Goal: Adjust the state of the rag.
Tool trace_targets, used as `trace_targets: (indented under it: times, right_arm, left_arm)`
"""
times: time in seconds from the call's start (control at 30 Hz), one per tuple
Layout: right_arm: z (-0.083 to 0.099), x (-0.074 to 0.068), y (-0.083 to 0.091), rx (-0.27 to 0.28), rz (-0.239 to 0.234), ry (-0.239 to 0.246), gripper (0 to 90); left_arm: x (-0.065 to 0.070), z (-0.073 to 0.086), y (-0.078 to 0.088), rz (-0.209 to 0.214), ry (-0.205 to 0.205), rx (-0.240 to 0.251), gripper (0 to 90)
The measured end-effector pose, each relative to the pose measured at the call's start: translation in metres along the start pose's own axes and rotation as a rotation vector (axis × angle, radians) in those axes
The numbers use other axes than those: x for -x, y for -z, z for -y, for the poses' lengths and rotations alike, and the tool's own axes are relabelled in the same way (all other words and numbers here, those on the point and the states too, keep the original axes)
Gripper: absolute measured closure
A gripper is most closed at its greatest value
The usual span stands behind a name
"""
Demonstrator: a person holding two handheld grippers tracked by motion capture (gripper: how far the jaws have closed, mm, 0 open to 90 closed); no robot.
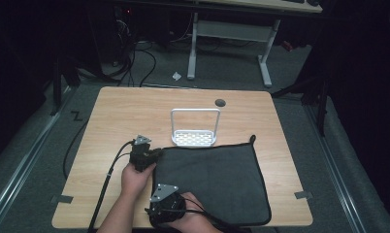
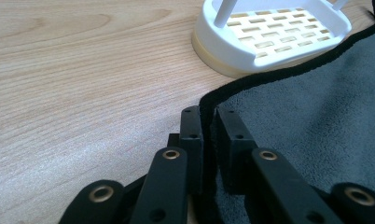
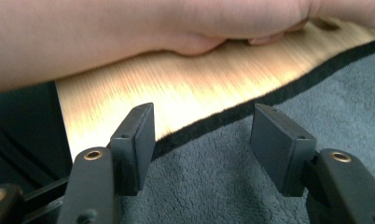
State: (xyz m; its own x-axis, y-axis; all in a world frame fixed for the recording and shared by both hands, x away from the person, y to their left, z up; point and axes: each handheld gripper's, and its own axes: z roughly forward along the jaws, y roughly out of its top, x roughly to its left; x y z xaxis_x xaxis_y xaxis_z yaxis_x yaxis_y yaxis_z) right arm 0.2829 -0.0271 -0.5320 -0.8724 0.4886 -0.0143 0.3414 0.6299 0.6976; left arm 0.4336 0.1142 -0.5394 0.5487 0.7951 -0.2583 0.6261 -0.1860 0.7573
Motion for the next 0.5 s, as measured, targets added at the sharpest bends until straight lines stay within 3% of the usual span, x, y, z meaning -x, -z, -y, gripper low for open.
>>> trace_targets:
  times: [0.13,0.5]
  right_arm:
    - [0.0022,0.0010,0.0010,-0.001,0.000,0.005,43.7]
    - [0.0034,0.0044,0.0050,-0.012,0.026,0.035,63.3]
  left_arm:
    - [0.0000,0.0000,-0.0001,0.000,0.001,0.000,81.1]
    - [-0.0004,0.0000,-0.0003,0.002,0.007,-0.003,81.1]
